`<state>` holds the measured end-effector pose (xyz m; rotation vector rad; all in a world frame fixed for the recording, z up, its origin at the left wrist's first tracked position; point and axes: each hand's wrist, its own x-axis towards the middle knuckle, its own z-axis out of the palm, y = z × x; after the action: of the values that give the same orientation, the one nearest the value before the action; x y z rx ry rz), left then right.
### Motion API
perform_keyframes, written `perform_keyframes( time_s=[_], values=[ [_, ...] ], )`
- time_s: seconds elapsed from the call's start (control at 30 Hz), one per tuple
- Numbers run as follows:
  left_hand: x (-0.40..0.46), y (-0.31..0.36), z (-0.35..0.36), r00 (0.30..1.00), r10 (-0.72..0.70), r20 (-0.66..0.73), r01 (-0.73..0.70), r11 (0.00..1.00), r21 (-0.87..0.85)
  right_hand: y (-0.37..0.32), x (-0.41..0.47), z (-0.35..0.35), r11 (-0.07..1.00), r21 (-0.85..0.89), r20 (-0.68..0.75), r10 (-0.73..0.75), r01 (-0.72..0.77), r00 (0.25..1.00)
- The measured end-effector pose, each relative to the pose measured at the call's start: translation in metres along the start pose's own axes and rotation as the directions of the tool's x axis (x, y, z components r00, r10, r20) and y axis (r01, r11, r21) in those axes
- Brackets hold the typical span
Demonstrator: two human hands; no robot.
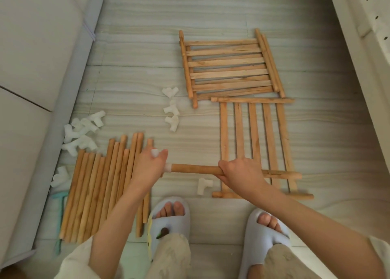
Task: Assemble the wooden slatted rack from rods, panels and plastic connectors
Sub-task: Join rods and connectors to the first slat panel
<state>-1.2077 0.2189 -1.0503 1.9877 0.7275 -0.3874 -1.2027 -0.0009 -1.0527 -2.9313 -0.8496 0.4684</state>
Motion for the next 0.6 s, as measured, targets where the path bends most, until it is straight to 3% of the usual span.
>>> perform_keyframes(
  time_s=[0.1,0.13,0.27,0.4,0.5,0.57,0.6],
  values=[
    [0.011,-0.014,-0.027,0.954,-0.298,-0.023,0.274,0.905,-0.326,0.023,-0.011,0.0,0.994,-0.027,-0.045,0.108,-0.11,0.993],
    [0.013,-0.019,-0.034,0.938,-0.347,-0.001,0.32,0.867,-0.381,0.032,-0.017,0.0,0.981,-0.024,0.064,0.194,-0.193,0.979],
    [0.015,-0.028,-0.008,0.929,-0.282,0.239,0.364,0.816,-0.45,0.041,-0.029,0.016,0.884,0.214,0.221,0.37,-0.416,0.902],
    [0.024,-0.028,0.011,0.958,-0.146,0.247,0.268,0.762,-0.589,0.032,-0.027,0.035,0.686,0.516,0.356,0.372,-0.513,0.857],
    [0.024,-0.034,0.026,0.967,-0.127,0.221,0.205,0.904,-0.375,0.036,-0.032,0.04,0.67,0.556,0.375,0.326,-0.492,0.868],
    [0.019,-0.043,0.047,0.972,-0.068,0.225,0.08,0.996,-0.042,0.042,-0.035,0.042,0.694,0.538,0.392,0.296,-0.478,0.871],
    [0.016,-0.049,0.058,0.96,-0.003,0.281,-0.034,0.991,0.129,0.046,-0.037,0.042,0.711,0.519,0.405,0.284,-0.474,0.869]
  ],
)
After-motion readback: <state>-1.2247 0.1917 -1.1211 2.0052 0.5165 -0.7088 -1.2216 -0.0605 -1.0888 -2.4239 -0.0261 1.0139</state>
